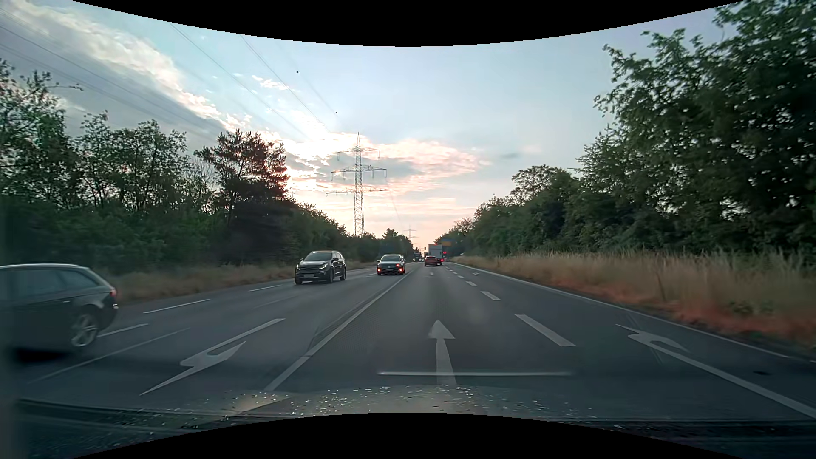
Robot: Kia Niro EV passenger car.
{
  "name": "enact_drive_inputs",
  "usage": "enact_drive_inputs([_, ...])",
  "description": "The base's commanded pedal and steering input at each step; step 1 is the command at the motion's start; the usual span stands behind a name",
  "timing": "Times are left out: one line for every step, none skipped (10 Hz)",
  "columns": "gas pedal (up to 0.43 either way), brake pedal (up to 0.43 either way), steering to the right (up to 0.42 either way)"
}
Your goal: Follow the waypoints while adhering to traffic rules and regulations
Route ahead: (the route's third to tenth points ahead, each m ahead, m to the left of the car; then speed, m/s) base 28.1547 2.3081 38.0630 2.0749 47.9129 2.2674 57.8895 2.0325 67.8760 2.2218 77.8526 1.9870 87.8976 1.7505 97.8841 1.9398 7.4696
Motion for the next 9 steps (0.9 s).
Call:
enact_drive_inputs([0.000, 0.000, -0.003])
enact_drive_inputs([0.000, 0.000, -0.005])
enact_drive_inputs([0.000, 0.000, -0.005])
enact_drive_inputs([0.000, 0.000, -0.005])
enact_drive_inputs([0.000, 0.000, -0.005])
enact_drive_inputs([0.000, 0.000, -0.005])
enact_drive_inputs([0.000, 0.000, -0.006])
enact_drive_inputs([0.000, 0.000, -0.007])
enact_drive_inputs([0.000, 0.000, -0.009])
